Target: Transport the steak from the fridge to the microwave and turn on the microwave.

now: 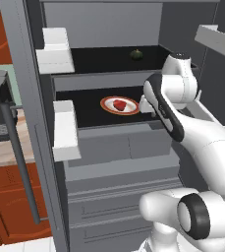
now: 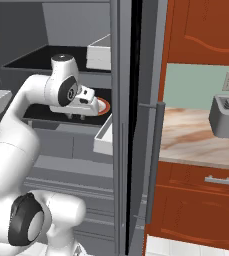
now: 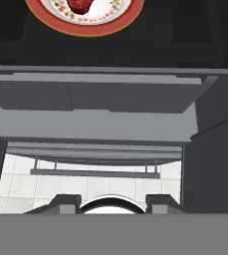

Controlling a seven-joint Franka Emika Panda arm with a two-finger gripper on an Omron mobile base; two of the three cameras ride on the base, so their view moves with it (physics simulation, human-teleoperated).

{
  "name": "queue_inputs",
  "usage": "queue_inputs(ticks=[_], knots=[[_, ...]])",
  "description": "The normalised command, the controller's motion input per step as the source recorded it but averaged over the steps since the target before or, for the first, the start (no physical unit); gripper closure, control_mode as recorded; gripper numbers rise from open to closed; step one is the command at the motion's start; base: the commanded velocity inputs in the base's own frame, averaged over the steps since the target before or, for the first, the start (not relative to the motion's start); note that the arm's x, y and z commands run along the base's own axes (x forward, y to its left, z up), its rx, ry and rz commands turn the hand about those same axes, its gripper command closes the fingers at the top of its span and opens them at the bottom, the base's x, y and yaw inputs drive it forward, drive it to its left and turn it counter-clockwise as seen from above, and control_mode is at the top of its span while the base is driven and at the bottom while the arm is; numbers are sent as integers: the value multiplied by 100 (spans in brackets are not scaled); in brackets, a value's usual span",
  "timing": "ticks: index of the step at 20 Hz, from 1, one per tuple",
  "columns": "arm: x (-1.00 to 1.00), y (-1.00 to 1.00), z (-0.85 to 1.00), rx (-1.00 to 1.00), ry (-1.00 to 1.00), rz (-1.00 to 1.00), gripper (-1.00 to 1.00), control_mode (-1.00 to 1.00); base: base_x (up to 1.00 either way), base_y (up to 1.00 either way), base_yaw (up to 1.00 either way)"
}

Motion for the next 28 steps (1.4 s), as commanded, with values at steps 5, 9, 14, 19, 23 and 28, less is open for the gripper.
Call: queue_inputs(ticks=[5, 9, 14, 19, 23, 28], knots=[[0, 6, 0, 0, -3, 0, -100, -100, 0, 0, 0], [0, 17, 0, 0, -8, 0, -100, -100, 0, 0, 0], [8, 23, 0, 0, -11, 0, -100, -100, 0, 0, 0], [19, 25, 0, 0, -9, 0, -100, -100, 0, 0, 0], [28, 22, 0, 0, -8, 0, -100, -100, 0, 0, 0], [38, 7, 0, 0, -3, 0, -100, -100, 0, 0, 0]])
